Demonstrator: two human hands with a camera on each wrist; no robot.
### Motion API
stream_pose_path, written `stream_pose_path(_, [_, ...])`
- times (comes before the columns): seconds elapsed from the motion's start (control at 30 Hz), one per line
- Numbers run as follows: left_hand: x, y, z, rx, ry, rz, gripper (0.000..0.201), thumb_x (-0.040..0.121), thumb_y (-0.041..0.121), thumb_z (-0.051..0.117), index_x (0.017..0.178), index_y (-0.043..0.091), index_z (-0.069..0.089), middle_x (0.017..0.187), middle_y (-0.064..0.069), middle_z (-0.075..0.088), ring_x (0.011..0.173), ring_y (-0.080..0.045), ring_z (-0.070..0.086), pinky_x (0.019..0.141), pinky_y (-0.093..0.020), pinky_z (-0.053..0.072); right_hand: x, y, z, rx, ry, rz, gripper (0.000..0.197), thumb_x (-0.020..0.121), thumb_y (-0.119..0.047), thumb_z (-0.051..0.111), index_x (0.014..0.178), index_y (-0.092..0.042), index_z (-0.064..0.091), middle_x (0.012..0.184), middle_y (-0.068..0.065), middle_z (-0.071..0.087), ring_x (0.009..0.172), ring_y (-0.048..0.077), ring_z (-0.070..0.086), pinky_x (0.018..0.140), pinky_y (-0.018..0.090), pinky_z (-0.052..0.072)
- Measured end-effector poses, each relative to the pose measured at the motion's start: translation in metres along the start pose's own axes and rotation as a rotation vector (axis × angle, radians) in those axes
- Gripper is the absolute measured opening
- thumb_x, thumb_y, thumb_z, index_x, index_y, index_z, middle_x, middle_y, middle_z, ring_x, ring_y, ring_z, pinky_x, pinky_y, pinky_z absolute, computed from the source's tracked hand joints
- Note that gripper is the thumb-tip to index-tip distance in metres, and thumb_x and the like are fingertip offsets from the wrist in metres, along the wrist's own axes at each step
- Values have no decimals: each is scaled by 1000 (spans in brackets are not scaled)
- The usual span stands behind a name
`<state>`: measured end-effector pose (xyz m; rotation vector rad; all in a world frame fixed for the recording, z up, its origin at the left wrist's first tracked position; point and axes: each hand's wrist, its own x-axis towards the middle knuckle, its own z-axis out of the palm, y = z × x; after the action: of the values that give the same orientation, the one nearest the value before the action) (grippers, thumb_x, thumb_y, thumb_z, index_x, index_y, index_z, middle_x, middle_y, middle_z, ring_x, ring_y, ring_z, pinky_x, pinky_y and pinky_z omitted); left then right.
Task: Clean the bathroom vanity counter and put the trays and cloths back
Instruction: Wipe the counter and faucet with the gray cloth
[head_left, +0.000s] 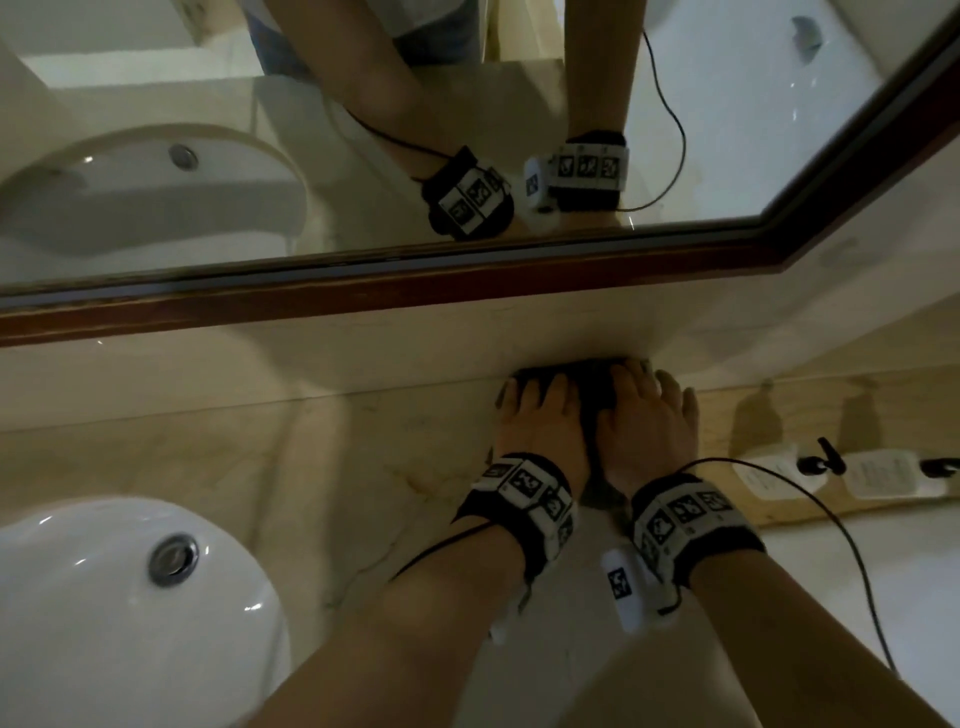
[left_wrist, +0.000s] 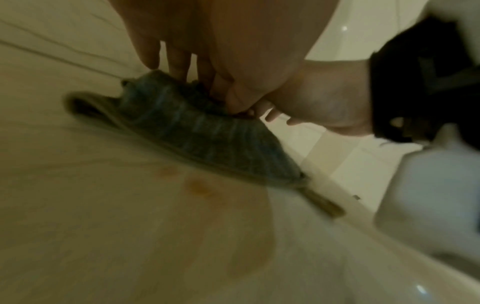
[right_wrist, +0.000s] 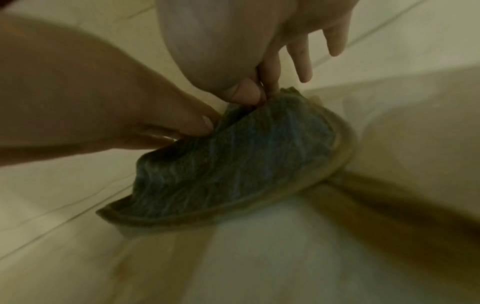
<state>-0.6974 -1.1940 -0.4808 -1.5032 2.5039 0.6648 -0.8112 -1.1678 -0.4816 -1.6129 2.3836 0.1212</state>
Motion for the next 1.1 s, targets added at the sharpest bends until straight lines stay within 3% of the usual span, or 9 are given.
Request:
stream_pose_path(0.27, [4, 2, 9, -19, -6, 21, 61, 97, 37, 36, 152, 17, 19, 157, -1, 17, 143, -29, 15, 117, -48, -6, -3, 3, 3, 4, -23, 93, 60, 94, -33, 41, 150, -24, 21, 158, -4, 18, 145, 30, 11, 117, 53, 10])
stream_pose_path(0.4, [3, 8, 10, -63, -23, -9, 61, 99, 35, 30, 153, 17, 10, 159, 0, 9, 145, -28, 7, 118, -49, -7, 1, 7, -1, -10, -18, 88, 58, 94, -32, 41, 148, -23, 24, 158, -3, 21, 145, 31, 12, 117, 52, 10])
stream_pose_path(0.5, [3, 6, 11, -54, -26, -12, 64, 98, 38, 32, 154, 19, 6, 160, 2, 4, 146, -25, 2, 116, -49, -12, 5, -4, 2, 62, 35, 100, 55, 90, -29, 42, 143, -14, 37, 152, 5, 34, 141, 33, 24, 116, 51, 18])
stream_pose_path(0.57, [2, 0, 11, -48, -15, -1, 67, 96, 39, 37, 153, 21, 8, 160, 3, 6, 146, -24, 4, 113, -49, -15, 8, -13, 3, 121, 70, 112, 61, 83, -31, 32, 135, -4, 46, 145, 16, 43, 135, 37, 34, 112, 51, 26])
stream_pose_path(0.63, [-1, -8, 10, -60, 17, -6, 65, 95, 37, 41, 153, 23, 13, 159, 4, 11, 146, -23, 8, 110, -48, -17, 7, -21, 4, 165, 90, 111, 62, 81, -28, 30, 133, 1, 46, 144, 20, 43, 133, 39, 35, 111, 50, 29])
stream_pose_path(0.77, [-4, -17, 8, -27, 15, -23, 65, 96, 41, 40, 153, 24, 12, 159, 5, 10, 146, -22, 7, 108, -45, -20, -1, -31, 8, 164, 31, 64, 54, 95, -22, 39, 146, -8, 31, 156, 12, 25, 142, 32, 19, 115, 44, 21])
stream_pose_path(0.87, [1, -11, 10, -17, -26, -16, 64, 98, 42, 37, 153, 25, 9, 159, 5, 6, 146, -23, 3, 116, -44, -12, 0, -25, 11, 153, 7, 42, 53, 97, -27, 35, 148, -17, 28, 158, 4, 22, 144, 29, 16, 117, 43, 16])
stream_pose_path(0.97, [11, 8, 11, -33, -83, 26, 69, 96, 45, 38, 153, 26, 5, 160, 6, 2, 146, -24, -2, 118, -47, -8, 4, -2, 9, 95, 36, 53, 54, 94, -30, 31, 146, -20, 34, 154, 1, 31, 142, 32, 22, 116, 48, 19])
stream_pose_path(1.1, [16, 19, 8, -45, -86, 32, 72, 95, 47, 42, 153, 27, 3, 159, 7, 0, 146, -22, -2, 114, -47, -16, 6, 2, 8, 67, 51, 100, 50, 95, -30, 33, 143, -19, 40, 152, 2, 36, 140, 32, 26, 114, 49, 21])
